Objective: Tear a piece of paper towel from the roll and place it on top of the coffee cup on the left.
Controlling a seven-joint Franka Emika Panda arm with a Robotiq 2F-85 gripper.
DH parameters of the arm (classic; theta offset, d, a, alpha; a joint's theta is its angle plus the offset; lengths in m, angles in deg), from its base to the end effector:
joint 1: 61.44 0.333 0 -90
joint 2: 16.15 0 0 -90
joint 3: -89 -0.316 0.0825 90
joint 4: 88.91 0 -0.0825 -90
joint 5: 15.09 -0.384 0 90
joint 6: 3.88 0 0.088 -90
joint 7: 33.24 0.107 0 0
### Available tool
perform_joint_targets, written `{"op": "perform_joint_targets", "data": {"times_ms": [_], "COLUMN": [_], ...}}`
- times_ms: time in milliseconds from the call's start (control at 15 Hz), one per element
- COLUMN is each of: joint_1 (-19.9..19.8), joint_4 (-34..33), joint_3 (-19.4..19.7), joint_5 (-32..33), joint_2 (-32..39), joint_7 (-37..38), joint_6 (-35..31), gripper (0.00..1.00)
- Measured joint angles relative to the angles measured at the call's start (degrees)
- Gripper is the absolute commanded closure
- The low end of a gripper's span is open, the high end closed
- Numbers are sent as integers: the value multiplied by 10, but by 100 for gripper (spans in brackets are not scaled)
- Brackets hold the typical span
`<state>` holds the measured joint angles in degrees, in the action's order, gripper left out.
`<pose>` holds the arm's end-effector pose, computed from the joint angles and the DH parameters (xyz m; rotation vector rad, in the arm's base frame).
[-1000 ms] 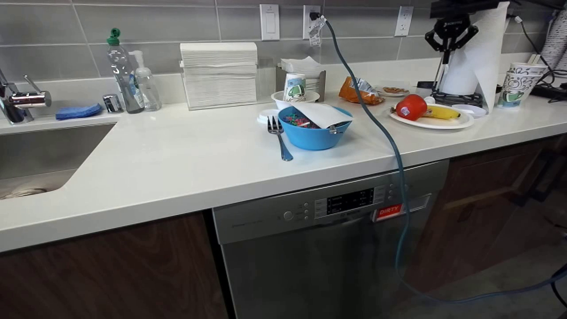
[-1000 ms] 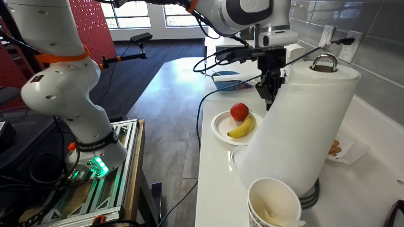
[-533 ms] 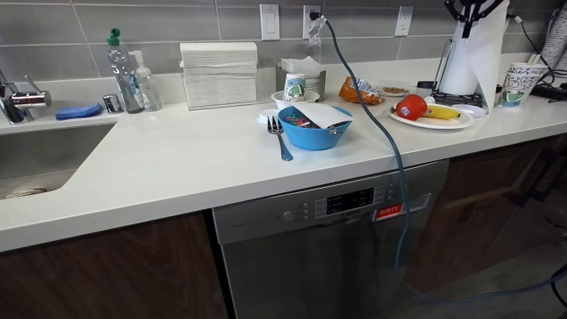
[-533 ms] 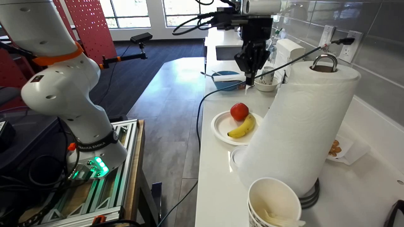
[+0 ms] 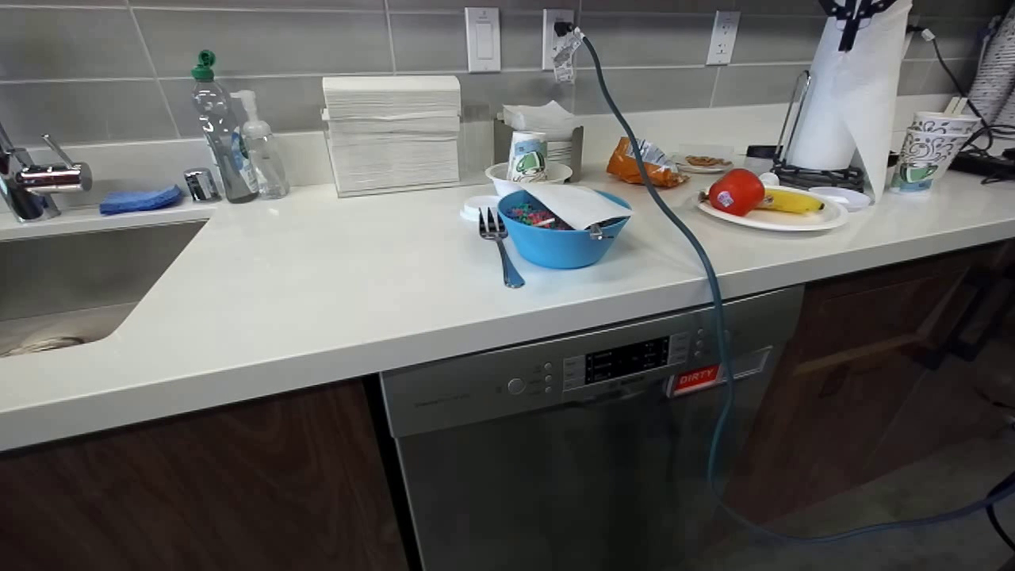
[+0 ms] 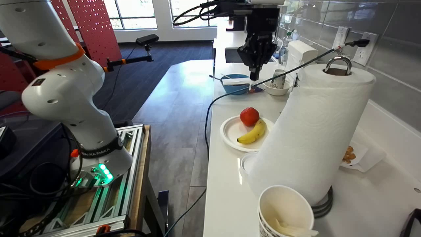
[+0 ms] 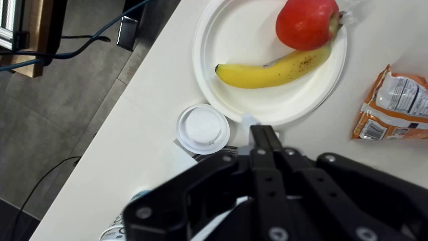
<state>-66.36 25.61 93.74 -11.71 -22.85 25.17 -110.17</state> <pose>0.5127 -0.0934 0.5081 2.5743 -1.7052 -0.0082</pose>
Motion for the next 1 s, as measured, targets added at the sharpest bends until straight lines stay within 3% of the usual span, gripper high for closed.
{"op": "perform_joint_targets", "data": {"times_ms": [467, 667, 1000], "joint_1": [0, 3, 34], "joint_4": [0, -1, -20], "joint_3": [0, -5, -49], "joint_5": [-14, -42, -74], "joint_2": [-1, -1, 3], "joint_7": [-3, -45, -62], "joint_6": [0, 0, 0], "gripper": [100, 100, 100]}}
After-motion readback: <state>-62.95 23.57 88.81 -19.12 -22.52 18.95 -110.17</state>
